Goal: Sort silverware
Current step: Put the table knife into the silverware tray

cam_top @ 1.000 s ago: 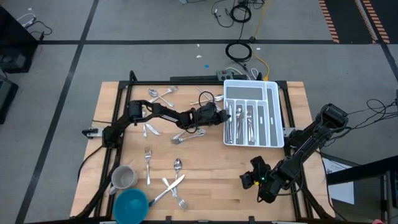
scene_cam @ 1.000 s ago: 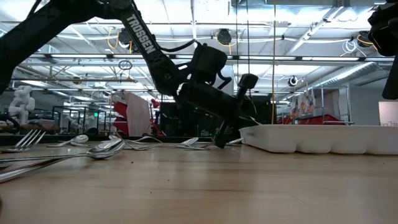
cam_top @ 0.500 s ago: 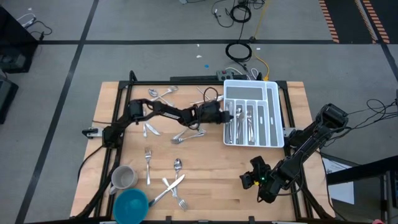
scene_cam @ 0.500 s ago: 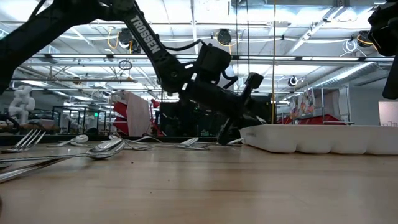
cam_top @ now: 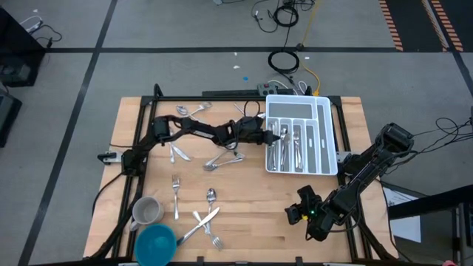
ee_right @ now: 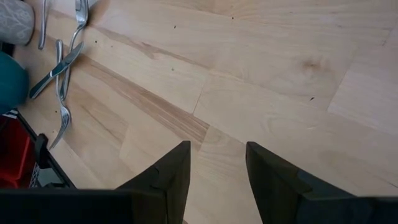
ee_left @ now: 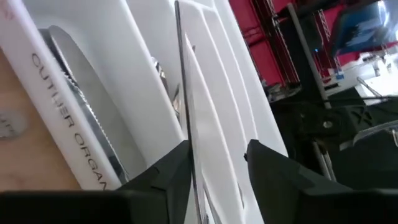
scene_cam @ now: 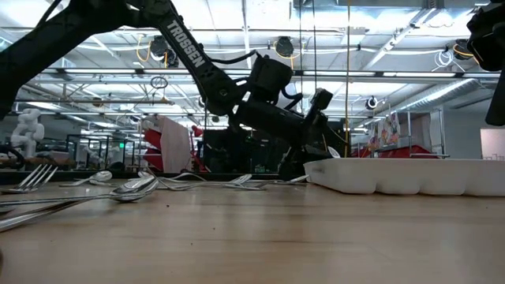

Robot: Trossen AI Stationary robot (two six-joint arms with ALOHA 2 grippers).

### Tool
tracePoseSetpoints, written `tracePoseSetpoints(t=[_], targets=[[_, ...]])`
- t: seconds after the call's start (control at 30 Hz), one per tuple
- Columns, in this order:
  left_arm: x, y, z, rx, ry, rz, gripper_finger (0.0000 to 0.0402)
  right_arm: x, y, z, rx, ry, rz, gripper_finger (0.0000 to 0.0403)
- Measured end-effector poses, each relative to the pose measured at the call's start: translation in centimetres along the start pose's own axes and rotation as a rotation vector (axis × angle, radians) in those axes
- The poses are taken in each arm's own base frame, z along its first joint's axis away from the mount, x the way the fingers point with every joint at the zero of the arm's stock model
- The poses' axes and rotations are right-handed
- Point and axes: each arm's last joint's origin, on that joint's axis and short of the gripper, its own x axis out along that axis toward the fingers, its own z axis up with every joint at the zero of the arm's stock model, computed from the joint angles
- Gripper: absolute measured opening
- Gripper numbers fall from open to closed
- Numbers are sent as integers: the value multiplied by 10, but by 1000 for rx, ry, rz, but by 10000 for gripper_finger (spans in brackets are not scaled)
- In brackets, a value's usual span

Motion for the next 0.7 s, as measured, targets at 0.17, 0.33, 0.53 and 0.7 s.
tracePoseSetpoints(t=[0.17, 0.33, 0.53, 0.7], targets=[[-2, 5, 8, -1, 10, -5, 167, 0, 0, 0, 0, 0, 0, 146], [-4, 12, 19, -12, 15, -11, 167, 0, 0, 0, 3, 2, 4, 146], [-7, 18, 27, -22, 71, -41, 167, 0, 1, 0, 4, 3, 5, 146], [-8, 20, 28, -5, 84, -36, 167, 0, 1, 0, 4, 3, 5, 146]])
